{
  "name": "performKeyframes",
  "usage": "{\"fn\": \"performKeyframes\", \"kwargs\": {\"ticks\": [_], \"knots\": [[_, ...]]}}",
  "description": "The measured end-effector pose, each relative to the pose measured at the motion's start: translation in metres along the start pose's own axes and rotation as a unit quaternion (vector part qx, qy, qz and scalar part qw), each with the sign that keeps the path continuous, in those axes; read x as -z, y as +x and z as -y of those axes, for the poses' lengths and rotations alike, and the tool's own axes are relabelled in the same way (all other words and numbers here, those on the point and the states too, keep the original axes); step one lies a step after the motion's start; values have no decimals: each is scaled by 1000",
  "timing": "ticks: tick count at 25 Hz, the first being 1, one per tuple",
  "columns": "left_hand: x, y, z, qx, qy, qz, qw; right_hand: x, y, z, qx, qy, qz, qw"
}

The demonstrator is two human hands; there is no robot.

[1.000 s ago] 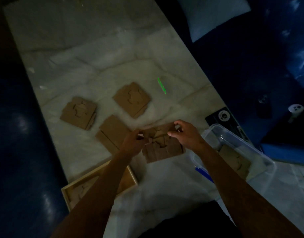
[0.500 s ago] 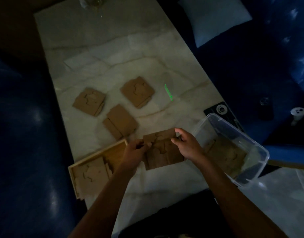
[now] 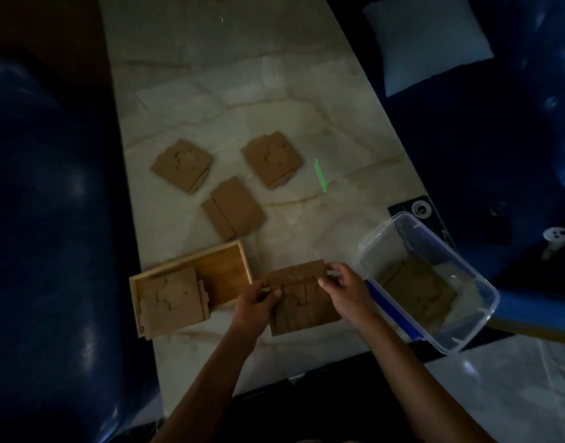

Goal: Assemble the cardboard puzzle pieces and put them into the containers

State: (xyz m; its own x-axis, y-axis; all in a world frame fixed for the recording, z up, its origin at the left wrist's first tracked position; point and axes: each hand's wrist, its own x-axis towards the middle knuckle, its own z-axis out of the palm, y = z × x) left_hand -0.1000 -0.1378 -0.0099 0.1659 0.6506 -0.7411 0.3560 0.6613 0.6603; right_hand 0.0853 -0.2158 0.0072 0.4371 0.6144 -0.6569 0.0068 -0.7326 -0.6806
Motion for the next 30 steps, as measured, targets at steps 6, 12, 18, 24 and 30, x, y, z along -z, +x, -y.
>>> {"fn": "performKeyframes", "kwargs": {"ticks": [6,12,18,24,30], "knots": [[-8,-4,30,9,26,-61,998,-8,-11,-26,18,-152,2,988],[-17,-15,41,-7,187,-84,979,-20,-11,-44,10,-175,-32,984],[-12,-15,52,-40,323,-77,942,-32,-11,-62,-15,-205,-29,978],[-16,-16,50,-29,357,-62,931,-40,1,-80,2,-228,-53,972],[-11,-22,59,-14,280,-71,957,-33,-21,-72,-9,-181,-67,981]]}}
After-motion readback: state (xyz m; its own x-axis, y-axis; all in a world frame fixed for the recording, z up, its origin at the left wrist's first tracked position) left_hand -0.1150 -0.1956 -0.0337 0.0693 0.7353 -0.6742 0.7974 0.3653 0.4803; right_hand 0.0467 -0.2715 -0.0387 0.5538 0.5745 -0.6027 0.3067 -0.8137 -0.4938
